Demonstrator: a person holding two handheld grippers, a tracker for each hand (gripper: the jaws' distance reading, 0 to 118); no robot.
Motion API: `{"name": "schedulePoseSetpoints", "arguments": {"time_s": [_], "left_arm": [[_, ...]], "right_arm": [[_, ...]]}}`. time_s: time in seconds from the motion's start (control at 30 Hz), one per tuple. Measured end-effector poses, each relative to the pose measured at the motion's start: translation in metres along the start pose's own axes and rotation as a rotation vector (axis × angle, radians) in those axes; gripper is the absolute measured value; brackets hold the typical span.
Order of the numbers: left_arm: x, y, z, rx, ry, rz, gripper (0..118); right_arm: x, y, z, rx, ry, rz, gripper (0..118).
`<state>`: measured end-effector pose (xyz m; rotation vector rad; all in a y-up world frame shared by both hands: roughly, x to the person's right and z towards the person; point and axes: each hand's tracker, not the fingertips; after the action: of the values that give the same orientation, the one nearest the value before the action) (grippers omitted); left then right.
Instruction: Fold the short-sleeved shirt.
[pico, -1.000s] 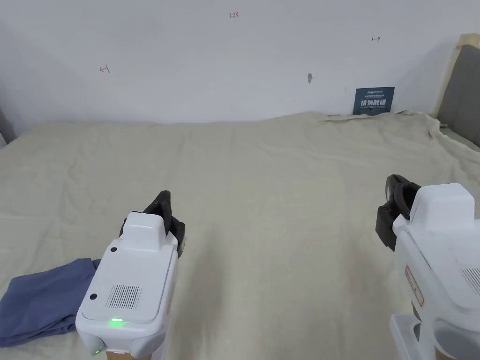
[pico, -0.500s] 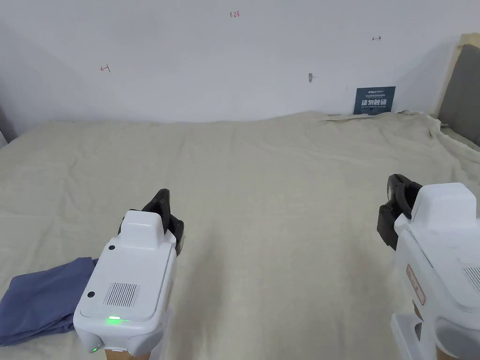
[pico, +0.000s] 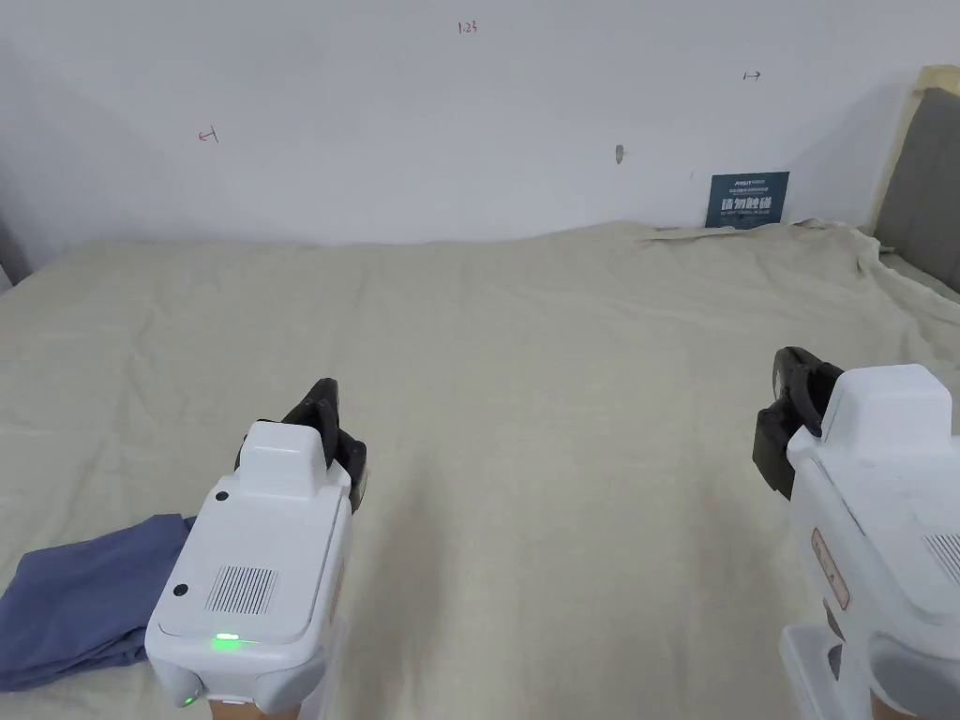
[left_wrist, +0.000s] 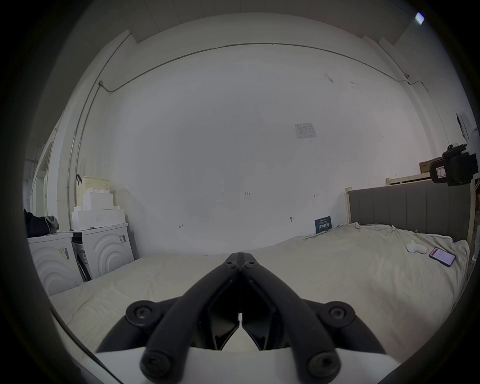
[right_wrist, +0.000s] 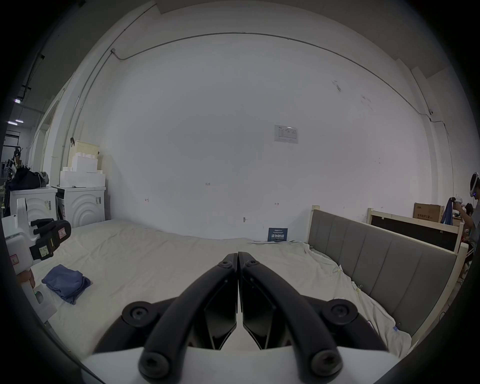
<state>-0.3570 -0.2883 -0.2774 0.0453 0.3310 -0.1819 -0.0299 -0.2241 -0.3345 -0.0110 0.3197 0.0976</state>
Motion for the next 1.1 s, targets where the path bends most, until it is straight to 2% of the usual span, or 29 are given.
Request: {"name": "schedulePoseSetpoints", "arguments": {"time_s": [0.1,0.17,0.2,0.23,0.3,0.37,0.4,1.1], "left_arm": [[-0.0007,0.0004,-0.0004,-0.001,-0.001,0.004,0],[-0.0015,0.0011,-0.0012,-0.01,-0.014,0.014,10],[-0.0016,0.0011,-0.0012,-0.012,-0.015,0.015,24],[-0.0017,0.0011,-0.001,-0.013,-0.025,0.016,40],[-0.001,0.0009,-0.0011,-0.015,-0.027,0.013,84],[-0.0012,0.0006,-0.0012,-0.016,-0.032,0.018,109],[-0.0011,0.0006,-0.0011,-0.013,-0.03,0.023,118],[-0.0053,0.0025,-0.0002,0.006,0.005,0.051,118]], "right_arm": [[0.0008,0.0002,-0.0003,-0.004,0.008,-0.002,0],[0.0023,-0.0003,-0.0009,-0.006,0.015,-0.009,1],[0.0023,-0.0005,-0.0008,-0.004,0.012,-0.01,13],[0.0023,-0.0007,-0.0008,-0.005,0.009,-0.01,32],[0.0041,-0.0022,-0.0025,-0.009,0.012,-0.017,79],[0.0051,-0.0033,-0.003,-0.009,0.012,-0.027,107],[0.0046,-0.0031,-0.0023,-0.004,0.013,-0.032,114],[0.001,0.0033,0.0031,0.017,0.016,-0.045,114]]}}
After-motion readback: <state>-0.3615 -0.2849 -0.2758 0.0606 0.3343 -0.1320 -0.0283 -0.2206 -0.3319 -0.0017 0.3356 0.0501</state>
